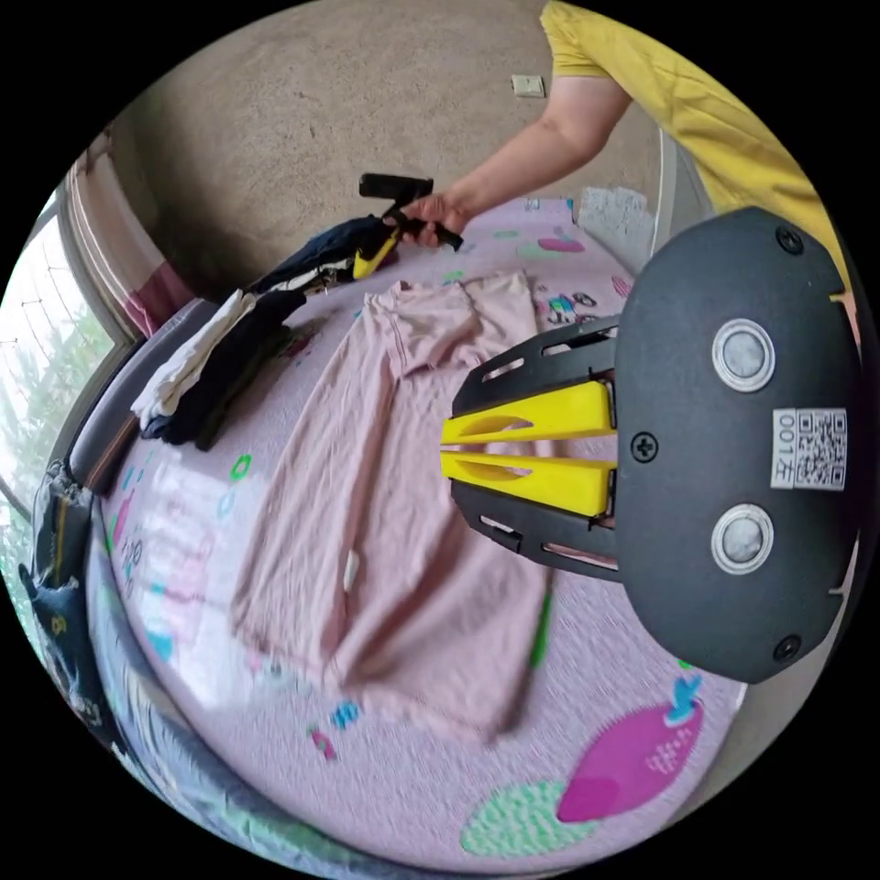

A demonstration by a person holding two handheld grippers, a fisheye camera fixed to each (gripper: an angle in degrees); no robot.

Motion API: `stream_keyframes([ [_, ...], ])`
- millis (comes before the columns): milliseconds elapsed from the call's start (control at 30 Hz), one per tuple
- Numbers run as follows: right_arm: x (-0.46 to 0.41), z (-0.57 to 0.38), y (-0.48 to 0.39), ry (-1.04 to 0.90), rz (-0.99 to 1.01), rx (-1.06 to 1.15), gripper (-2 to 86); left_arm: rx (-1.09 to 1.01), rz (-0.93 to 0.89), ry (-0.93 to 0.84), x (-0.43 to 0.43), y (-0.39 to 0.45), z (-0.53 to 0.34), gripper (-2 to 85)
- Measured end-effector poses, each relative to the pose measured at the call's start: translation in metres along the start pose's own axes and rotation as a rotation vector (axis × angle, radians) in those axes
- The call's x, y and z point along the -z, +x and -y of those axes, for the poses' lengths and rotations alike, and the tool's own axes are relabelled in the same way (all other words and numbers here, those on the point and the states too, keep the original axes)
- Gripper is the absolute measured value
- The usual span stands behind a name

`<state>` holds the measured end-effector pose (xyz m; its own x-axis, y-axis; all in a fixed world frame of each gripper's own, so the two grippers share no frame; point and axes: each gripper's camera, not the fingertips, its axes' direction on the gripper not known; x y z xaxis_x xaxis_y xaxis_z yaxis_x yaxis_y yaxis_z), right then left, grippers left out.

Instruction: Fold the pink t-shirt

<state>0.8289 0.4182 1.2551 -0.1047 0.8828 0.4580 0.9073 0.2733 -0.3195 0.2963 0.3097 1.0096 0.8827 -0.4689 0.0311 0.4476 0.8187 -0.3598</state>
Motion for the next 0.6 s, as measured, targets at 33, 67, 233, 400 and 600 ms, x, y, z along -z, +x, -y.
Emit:
stream_keyframes([
  [33, -0.011, 0.006, -0.018, -0.017, 0.05, 0.053, 0.5, 0.012, 0.063, 0.011, 0.016, -0.01, -0.011, -0.6],
  [67, -0.029, 0.013, -0.037, -0.056, 0.101, 0.106, 0.5, 0.02, 0.094, 0.02, 0.025, -0.015, -0.016, -0.4],
  [233, -0.136, 0.032, -0.111, -0.274, 0.227, 0.279, 1.7, 0.051, 0.274, 0.04, 0.062, -0.068, -0.036, 1.5],
  [400, -0.235, 0.046, -0.162, -0.41, 0.248, 0.349, 4.4, -0.062, 0.307, 0.054, 0.056, -0.084, -0.025, 4.0],
  [600, -0.318, 0.065, -0.187, -0.535, 0.204, 0.364, 6.5, -0.144, 0.28, 0.025, 0.031, -0.092, -0.017, 3.7],
])
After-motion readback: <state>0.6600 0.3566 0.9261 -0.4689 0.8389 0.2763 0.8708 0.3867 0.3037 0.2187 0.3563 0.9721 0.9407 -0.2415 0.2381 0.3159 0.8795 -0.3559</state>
